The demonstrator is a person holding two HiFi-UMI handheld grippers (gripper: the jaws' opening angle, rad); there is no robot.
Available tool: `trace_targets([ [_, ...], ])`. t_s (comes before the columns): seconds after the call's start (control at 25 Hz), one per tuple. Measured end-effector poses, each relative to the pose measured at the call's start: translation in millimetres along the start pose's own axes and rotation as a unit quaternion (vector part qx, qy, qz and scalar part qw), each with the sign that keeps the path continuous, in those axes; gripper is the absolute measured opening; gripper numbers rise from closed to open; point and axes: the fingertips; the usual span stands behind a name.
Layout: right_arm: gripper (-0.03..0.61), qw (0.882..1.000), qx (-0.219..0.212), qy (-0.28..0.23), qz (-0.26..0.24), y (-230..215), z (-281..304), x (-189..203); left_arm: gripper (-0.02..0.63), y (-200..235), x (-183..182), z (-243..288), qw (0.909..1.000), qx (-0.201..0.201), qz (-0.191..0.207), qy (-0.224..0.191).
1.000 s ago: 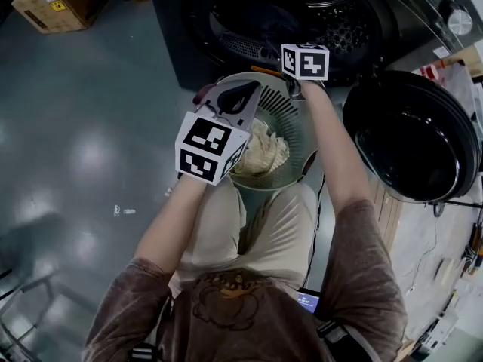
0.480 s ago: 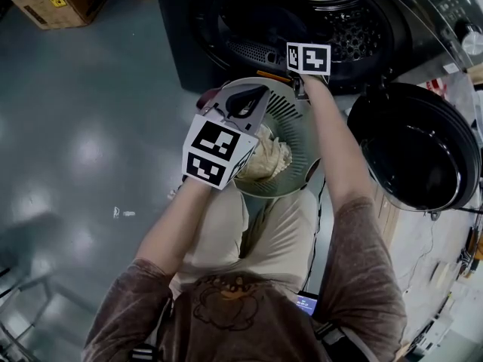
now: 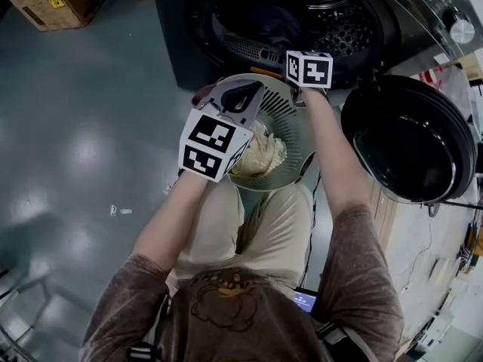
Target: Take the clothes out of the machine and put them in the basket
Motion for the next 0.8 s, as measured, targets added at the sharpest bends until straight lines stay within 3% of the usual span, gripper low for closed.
trace_targets([
  [0.8,0.034,0.994,-0.096,-0.053,0.010,44.7,-172.1,56.6,0.006,-22.5,-10.1,-2.1,0.9997,-0.016,0.021,0.004],
])
Point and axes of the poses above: the fingertips, and each gripper's own axes: z forward along the fingers, y to its left, x out of its underside, and after that the axes turned 10 degrees about z, right-handed
